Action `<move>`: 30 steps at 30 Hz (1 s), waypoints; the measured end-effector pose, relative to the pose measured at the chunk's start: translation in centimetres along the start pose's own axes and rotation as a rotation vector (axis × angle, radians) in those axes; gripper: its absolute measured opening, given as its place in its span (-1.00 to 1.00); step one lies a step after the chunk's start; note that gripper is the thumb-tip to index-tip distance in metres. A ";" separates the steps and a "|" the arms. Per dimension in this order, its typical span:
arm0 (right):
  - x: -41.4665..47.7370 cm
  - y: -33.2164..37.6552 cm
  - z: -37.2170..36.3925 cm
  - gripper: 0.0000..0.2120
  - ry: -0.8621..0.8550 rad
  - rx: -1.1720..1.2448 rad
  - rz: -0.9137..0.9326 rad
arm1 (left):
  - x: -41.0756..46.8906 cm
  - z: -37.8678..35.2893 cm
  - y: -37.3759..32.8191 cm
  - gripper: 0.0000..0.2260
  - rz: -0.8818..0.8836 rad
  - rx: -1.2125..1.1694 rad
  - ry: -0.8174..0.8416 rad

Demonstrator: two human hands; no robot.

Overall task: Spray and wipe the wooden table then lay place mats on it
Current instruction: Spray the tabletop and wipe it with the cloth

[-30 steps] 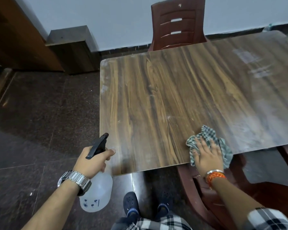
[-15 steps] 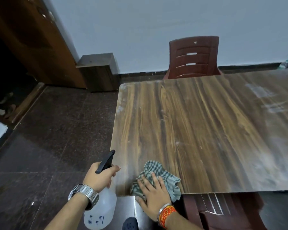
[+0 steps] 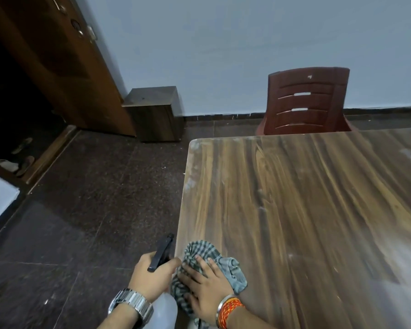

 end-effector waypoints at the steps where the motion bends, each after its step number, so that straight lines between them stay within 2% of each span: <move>1: 2.2 -0.5 0.8 -0.48 -0.015 0.007 -0.008 | 1.5 0.5 -0.4 -0.64 -0.002 0.009 0.013; 7: 17.2 -5.3 7.3 -0.47 -0.102 0.034 -0.127 | 12.9 3.2 -5.4 -0.70 -0.080 0.019 0.023; 14: 34.4 -14.9 17.9 -0.40 -0.223 -0.028 -0.318 | 26.9 5.4 -13.5 -0.68 -0.233 0.009 -0.001; 19: 41.9 -21.4 22.5 -0.46 -0.252 -0.008 -0.354 | 30.9 5.7 -16.7 -0.60 -0.335 0.058 -0.065; 22: 39.8 -27.5 24.9 -0.44 -0.331 -0.029 -0.547 | 30.9 5.5 -15.9 -0.63 -0.334 0.046 0.000; 26: 27.0 -36.7 25.9 -0.37 -0.445 0.060 -0.998 | 29.3 6.1 -13.2 -0.63 -0.303 0.020 0.026; 28: 19.7 -38.3 25.1 -0.34 -0.464 0.144 -1.170 | 28.1 6.3 -11.8 -0.68 -0.290 0.036 0.031; 30: 15.2 -36.7 23.7 -0.36 -0.455 0.164 -1.215 | 26.7 6.3 -10.6 -0.69 -0.277 0.036 0.034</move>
Point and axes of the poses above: each hand's wrist, its own x-axis towards the middle knuckle, its own z-axis out of the back of the hand, y = z × x, the point moved 7 cm from there along x, towards the middle knuckle, and after that the axes turned 9 degrees about x, right-handed, at the moved point
